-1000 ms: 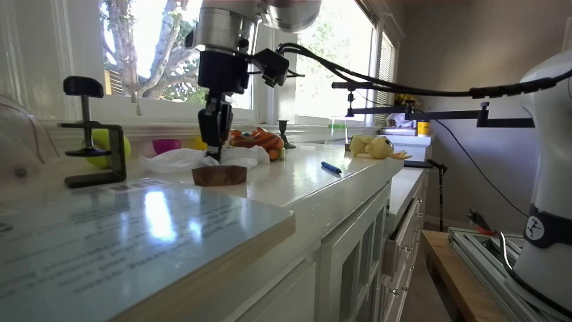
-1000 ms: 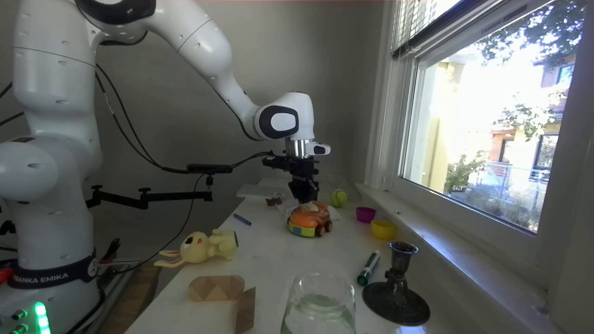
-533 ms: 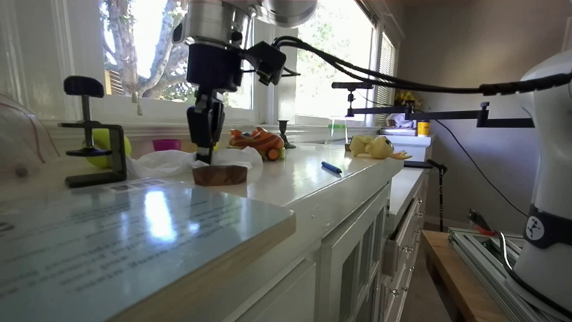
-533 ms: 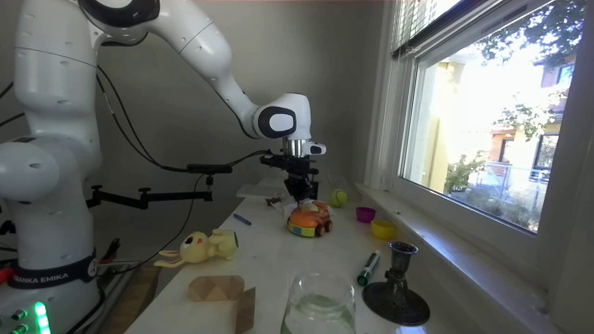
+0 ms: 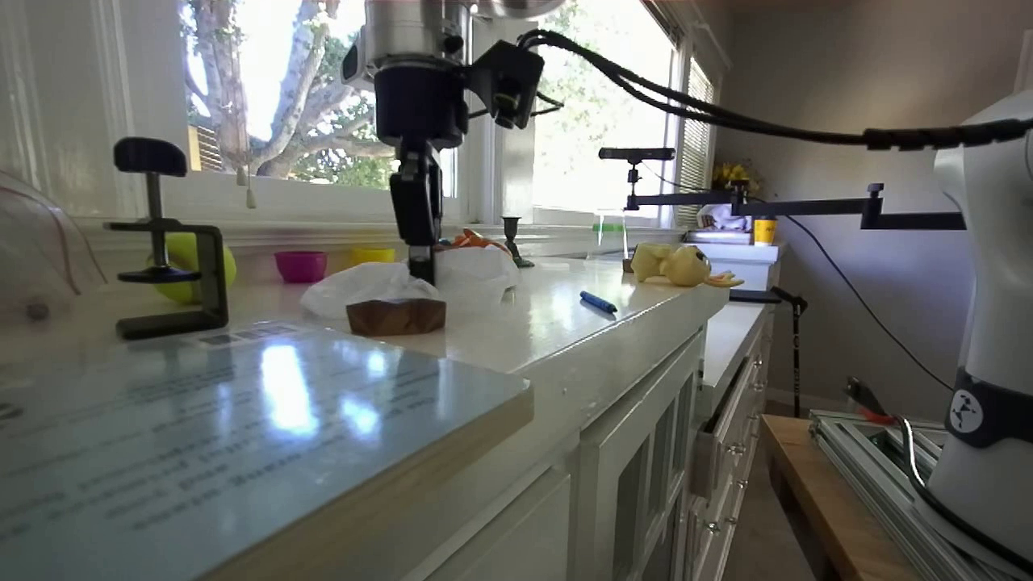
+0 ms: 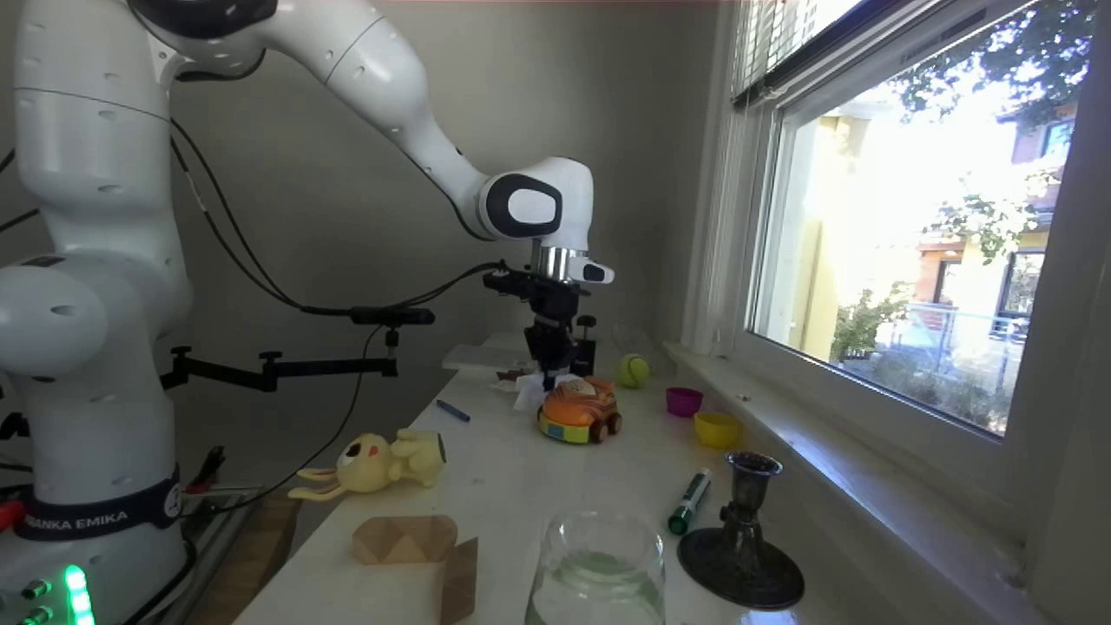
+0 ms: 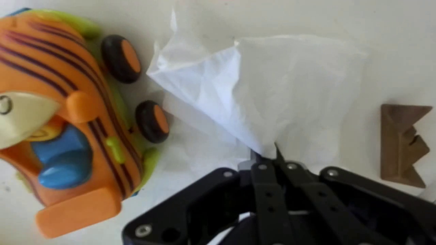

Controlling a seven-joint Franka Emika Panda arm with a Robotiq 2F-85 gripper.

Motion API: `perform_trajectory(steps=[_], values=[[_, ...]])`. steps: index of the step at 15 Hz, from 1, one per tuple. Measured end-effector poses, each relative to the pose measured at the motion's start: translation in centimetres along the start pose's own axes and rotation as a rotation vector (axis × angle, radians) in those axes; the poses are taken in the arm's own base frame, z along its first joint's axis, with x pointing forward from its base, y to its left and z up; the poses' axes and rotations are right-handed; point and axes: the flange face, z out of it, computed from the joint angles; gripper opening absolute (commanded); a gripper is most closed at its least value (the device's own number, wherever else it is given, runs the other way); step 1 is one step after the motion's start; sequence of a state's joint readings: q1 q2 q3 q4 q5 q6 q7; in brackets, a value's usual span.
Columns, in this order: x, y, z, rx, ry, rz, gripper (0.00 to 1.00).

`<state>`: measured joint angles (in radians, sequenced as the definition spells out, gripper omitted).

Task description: Use the napkin to wipe the surface

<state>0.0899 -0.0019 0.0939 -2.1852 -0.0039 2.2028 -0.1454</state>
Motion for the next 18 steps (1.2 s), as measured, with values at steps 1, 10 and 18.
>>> perform_trajectory(steps=[1, 10, 18], values=[[0.3, 1.0, -0.9, 0.002, 0.014, 0.021, 0.00], [-0.5, 13.9, -10.1, -0.040, 0.154, 0.321, 0.00], [-6.6, 21.1, -5.9, -0.120, -0.031, 0.549, 0.00]])
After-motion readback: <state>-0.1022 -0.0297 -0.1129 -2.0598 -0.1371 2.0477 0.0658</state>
